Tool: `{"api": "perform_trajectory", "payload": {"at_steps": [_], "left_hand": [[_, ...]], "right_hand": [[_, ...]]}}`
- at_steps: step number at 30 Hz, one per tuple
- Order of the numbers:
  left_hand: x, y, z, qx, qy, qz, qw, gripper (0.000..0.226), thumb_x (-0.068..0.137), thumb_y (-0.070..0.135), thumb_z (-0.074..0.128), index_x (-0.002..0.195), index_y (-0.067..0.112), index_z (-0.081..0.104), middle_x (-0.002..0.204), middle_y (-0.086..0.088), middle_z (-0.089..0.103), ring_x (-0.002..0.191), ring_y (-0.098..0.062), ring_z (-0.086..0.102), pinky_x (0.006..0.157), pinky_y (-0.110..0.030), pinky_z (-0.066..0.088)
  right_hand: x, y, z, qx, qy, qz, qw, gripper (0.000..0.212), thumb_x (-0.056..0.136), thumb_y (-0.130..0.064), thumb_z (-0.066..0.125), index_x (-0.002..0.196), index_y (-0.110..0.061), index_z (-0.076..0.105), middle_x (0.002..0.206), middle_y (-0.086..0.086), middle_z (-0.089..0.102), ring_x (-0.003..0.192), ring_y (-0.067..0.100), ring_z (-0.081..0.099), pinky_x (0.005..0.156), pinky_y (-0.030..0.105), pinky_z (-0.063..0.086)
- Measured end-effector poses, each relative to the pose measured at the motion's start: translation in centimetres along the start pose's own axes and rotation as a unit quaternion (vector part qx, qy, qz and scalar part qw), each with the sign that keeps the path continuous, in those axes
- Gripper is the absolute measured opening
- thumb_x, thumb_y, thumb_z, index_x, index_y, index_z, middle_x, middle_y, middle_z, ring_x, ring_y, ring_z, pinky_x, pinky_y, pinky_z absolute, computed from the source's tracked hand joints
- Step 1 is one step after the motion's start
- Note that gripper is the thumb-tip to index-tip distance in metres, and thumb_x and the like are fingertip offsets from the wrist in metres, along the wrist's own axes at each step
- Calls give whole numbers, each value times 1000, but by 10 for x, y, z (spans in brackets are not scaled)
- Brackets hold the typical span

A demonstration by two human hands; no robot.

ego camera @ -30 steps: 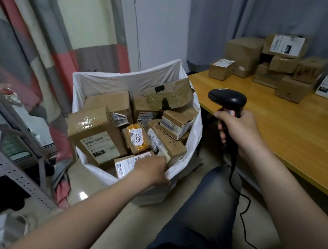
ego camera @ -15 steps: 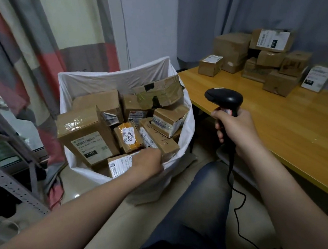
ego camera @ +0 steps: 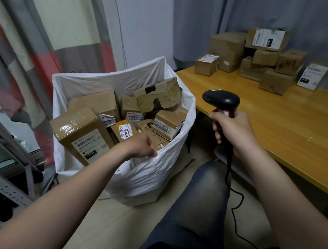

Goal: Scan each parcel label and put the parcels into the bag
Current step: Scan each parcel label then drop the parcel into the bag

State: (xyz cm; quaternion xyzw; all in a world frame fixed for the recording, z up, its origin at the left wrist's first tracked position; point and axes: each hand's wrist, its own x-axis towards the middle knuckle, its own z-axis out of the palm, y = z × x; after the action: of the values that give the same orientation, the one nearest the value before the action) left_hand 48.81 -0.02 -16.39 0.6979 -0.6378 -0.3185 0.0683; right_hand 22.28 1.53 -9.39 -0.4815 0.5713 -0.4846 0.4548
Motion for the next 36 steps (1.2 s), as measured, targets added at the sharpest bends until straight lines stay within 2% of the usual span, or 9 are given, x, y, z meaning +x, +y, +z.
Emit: {"api": "perform_trajectory", "payload": {"at_steps": [2, 4, 6, 11, 15, 18, 23, 32, 36], "left_hand": [[-1, 2, -2, 8, -20, -7, 1000, 9, 92, 19, 76, 92, 10, 77, 87, -3, 75, 79, -17, 68, 67, -30, 57], [0, 6, -7, 3, -41, -12, 999, 14, 91, 22, 78, 96, 10, 78, 96, -3, 78, 92, -21, 73, 83, -36, 62], [-2, 16, -16, 14, -43, -3, 999, 14, 90, 21, 79, 98, 10, 79, 98, -2, 78, 92, -18, 73, 80, -32, 60], [2, 38, -53, 199, 84, 16, 976, 29, 82, 50, 78, 94, 24, 76, 92, 2, 74, 86, -20, 68, 82, -40, 60], [1, 71, -78, 304, 183, 51, 934, 31, 83, 55, 73, 91, 24, 71, 88, 1, 68, 78, -23, 64, 68, -35, 53], [6, 111, -90, 296, 213, 86, 927, 34, 87, 57, 66, 99, 25, 71, 92, 3, 68, 85, -24, 64, 69, -36, 46], [38, 182, -81, 228, 196, 163, 940, 48, 93, 53, 64, 134, 28, 57, 116, 4, 72, 111, -24, 66, 92, -43, 55], [146, 308, -45, 134, 76, 241, 958, 46, 93, 47, 71, 132, 28, 57, 112, 9, 69, 103, -16, 64, 84, -35, 53], [199, 362, -26, 107, 68, 262, 957, 49, 91, 47, 73, 133, 27, 56, 119, 6, 67, 108, -19, 63, 85, -35, 51]], "right_hand": [[0, 1, 0, 0, 1, 1, 1000, 7, 96, -20, 69, 95, -14, 65, 64, 4, 59, 47, 18, 49, 47, 31, 41], [1, 0, 0, 0, 2, 1, 1000, 7, 96, -20, 69, 94, -15, 65, 64, 3, 59, 47, 18, 49, 47, 31, 41], [2, 0, -2, 4, 3, 0, 1000, 7, 95, -21, 70, 94, -16, 65, 63, 2, 59, 46, 17, 49, 47, 30, 41], [2, -7, -12, -5, 6, -5, 1000, 10, 96, -23, 69, 100, -14, 68, 66, 2, 61, 47, 15, 52, 47, 30, 44], [4, -18, -31, 0, 25, -15, 1000, 8, 98, -21, 68, 101, -14, 68, 70, 4, 61, 50, 14, 52, 48, 29, 44], [12, -28, -55, 5, 59, -27, 998, 6, 98, -20, 68, 101, -15, 66, 73, 5, 62, 50, 15, 54, 48, 29, 45], [39, -39, -103, -25, 140, -47, 989, 15, 98, -27, 68, 110, -20, 62, 82, 6, 65, 62, 21, 63, 59, 36, 53], [112, -46, -192, -16, 207, -29, 978, 18, 99, -28, 67, 112, -17, 61, 73, 5, 61, 55, 20, 61, 59, 37, 54], [152, -41, -216, -8, 214, -3, 977, 13, 101, -28, 66, 109, -20, 59, 79, 7, 61, 57, 20, 61, 54, 34, 54]]}}
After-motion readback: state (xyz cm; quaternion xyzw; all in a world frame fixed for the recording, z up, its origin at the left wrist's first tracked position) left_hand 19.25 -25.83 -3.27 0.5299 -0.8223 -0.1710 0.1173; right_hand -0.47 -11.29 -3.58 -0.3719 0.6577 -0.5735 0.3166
